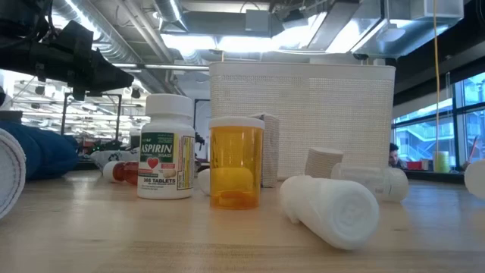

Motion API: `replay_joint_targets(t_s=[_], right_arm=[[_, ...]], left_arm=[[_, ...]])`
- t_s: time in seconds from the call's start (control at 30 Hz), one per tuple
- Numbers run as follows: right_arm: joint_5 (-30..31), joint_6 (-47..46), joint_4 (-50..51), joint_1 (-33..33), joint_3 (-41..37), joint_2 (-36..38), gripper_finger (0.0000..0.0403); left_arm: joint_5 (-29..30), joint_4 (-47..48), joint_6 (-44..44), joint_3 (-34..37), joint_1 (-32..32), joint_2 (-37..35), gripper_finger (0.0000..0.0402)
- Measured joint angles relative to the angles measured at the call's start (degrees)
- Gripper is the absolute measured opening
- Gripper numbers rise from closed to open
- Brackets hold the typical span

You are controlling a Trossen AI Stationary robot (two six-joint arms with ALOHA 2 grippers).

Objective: Pick & place medical supplies in basket/bin
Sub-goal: Put the white pill bottle in the white bin

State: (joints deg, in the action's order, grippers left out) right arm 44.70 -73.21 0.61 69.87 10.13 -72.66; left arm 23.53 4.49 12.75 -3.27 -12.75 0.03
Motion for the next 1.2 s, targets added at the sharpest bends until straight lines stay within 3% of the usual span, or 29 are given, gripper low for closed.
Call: replay_joint_targets(t_s=[0.13,0.37,0.63,0.73,0.93,1.07,1.2], right_arm=[[1.86,-5.03,0.01,-0.64,1.96,0.08,0.0162],[3.38,-7.43,2.27,-8.69,8.58,1.44,0.0154],[7.12,-2.78,23.19,-22.96,20.45,7.54,0.0159],[9.19,4.68,29.28,-28.70,27.35,10.98,0.0157],[10.54,34.39,29.49,-41.17,46.12,15.22,0.0157],[6.68,46.53,29.61,-50.67,58.60,14.61,0.0157],[0.05,51.26,32.56,-60.11,67.19,11.29,0.0157]], left_arm=[[-0.02,0.01,0.00,0.01,0.00,0.00,0.0092],[-0.09,0.00,0.00,0.02,0.00,0.01,0.0092],[-0.17,0.00,0.00,0.00,0.00,0.00,0.0092],[-0.55,0.00,0.00,0.01,0.00,0.01,0.0092],[-0.52,0.00,-0.05,0.02,0.00,0.02,0.0092],[-0.50,0.00,-3.52,0.00,0.00,0.01,0.0092],[-0.50,0.00,-7.57,0.02,0.00,0.02,0.0092]])
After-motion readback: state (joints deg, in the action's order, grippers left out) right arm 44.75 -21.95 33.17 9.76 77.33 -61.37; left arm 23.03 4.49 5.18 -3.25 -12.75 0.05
